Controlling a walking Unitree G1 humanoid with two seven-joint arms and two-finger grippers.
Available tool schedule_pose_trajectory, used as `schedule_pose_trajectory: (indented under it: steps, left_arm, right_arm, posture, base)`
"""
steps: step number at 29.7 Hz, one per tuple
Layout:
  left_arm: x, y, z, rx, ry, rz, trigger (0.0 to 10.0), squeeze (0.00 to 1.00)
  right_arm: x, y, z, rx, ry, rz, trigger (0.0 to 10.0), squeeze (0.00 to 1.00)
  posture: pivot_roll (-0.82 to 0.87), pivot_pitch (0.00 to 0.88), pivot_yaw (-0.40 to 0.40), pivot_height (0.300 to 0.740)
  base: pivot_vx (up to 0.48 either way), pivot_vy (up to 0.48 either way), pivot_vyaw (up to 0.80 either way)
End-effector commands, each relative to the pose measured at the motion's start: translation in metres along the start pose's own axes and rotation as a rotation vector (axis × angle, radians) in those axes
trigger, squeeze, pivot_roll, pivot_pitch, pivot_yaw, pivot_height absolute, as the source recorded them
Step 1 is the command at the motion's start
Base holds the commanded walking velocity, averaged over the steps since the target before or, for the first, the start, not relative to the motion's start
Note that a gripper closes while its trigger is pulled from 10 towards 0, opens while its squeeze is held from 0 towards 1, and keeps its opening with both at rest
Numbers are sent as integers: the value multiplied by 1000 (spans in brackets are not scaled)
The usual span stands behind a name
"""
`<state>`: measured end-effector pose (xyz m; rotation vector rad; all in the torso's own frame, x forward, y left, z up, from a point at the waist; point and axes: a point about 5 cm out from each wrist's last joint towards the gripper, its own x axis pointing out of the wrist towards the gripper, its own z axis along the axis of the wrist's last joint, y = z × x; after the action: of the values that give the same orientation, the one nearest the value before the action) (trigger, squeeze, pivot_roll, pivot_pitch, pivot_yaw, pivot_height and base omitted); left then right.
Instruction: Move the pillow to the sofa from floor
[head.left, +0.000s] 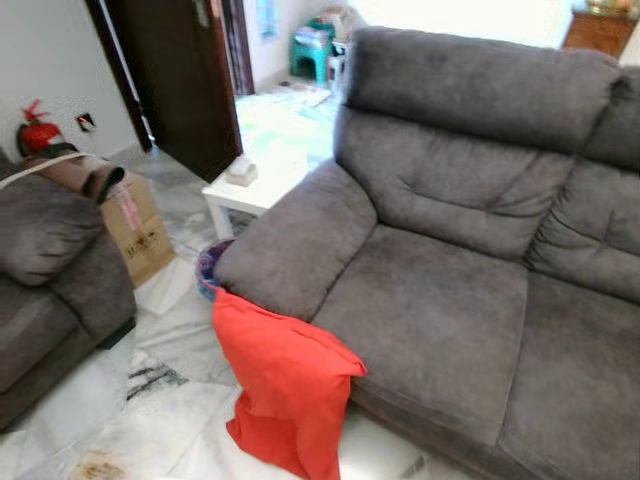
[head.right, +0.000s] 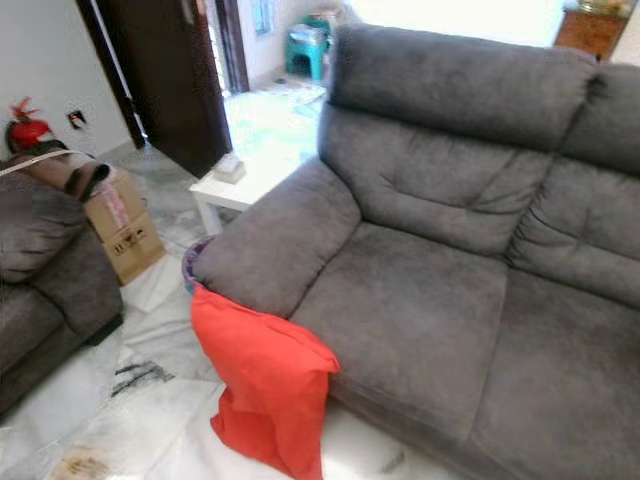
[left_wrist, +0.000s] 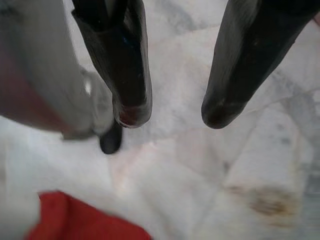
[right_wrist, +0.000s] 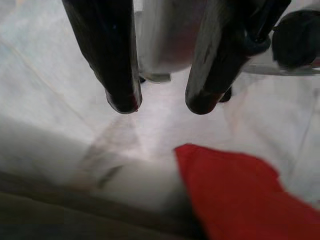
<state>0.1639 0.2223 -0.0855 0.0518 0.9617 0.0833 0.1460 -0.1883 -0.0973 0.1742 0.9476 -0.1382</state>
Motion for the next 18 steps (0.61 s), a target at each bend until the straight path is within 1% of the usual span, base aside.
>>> schedule_pose_trajectory:
  steps: [1,4,11,13,15,18]
  left_arm:
    - [-2,-2,-12,1,38,-3,10000,0]
    - [-2,-2,-11,-7,30,4,10000,0]
    - [-2,-2,-11,-13,25,8,10000,0]
    - [-2,-2,-11,-14,24,6,10000,0]
    - [-2,-2,-11,-13,24,6,10000,0]
    - [-1,1,-4,-12,-4,4,10000,0]
  right_arm:
    - [-3,-7,-7,13,17,-13,10000,0]
    - [-3,-7,-7,35,10,-12,10000,0]
    - [-3,-7,-7,39,9,-18,10000,0]
    - [-3,-7,-6,7,12,-18,10000,0]
    - [-3,-8,-6,0,8,-19,10000,0]
    - [-3,-8,-5,-12,4,-19,10000,0]
  posture:
    - [-49,79,45,740]
    - [-49,78,46,740]
    - [-49,78,46,740]
    - [-49,79,46,740]
    - [-48,79,46,740]
    - [-48,80,45,740]
  base:
    - [0,0,0]
    - [0,0,0]
    - [0,0,0]
    - [0,0,0]
    - [0,0,0]
    - [0,0,800]
